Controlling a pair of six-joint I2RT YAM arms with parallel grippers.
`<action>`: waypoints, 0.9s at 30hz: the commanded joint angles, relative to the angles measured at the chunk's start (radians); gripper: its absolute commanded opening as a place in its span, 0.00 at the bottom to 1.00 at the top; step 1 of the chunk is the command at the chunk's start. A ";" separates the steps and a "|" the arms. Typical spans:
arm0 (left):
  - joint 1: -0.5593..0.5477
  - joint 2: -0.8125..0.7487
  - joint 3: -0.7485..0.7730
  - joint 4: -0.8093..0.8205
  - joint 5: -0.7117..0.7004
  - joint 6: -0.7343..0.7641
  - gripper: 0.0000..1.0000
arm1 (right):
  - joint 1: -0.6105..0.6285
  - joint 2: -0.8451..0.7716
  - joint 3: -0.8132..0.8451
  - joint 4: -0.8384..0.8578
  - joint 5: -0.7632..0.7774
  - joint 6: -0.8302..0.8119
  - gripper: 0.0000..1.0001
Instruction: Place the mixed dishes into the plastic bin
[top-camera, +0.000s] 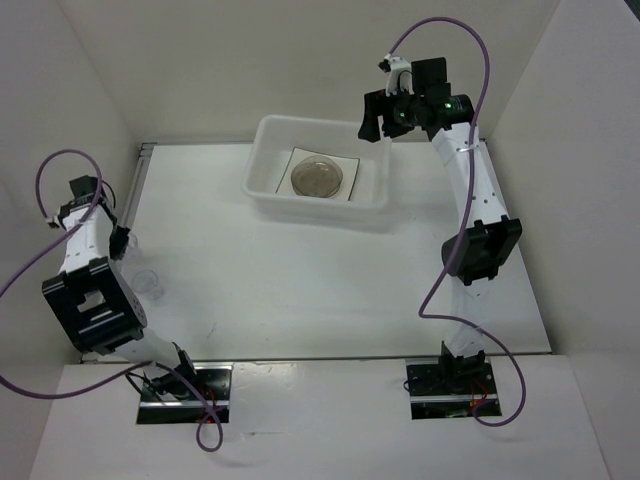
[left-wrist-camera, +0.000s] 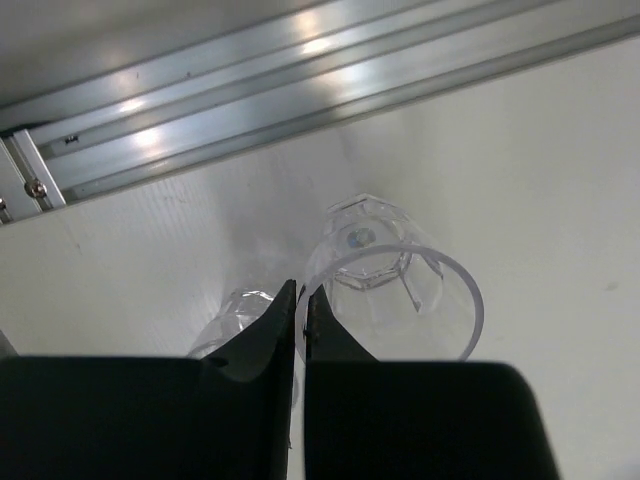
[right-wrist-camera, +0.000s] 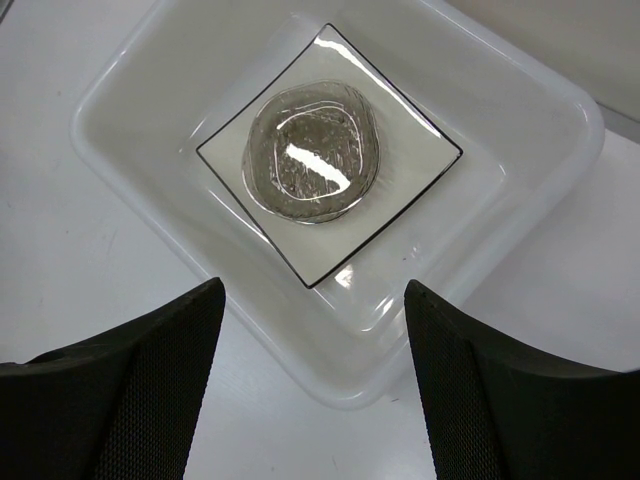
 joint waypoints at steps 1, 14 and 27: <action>0.003 -0.118 0.112 -0.010 -0.047 -0.027 0.00 | 0.005 -0.065 -0.004 0.007 0.004 -0.013 0.78; -0.361 0.094 0.692 0.238 0.375 0.030 0.00 | 0.005 -0.119 0.029 0.025 0.139 -0.068 0.78; -0.702 0.744 1.364 -0.134 0.265 0.205 0.00 | 0.005 -0.249 -0.016 0.044 0.314 -0.141 0.79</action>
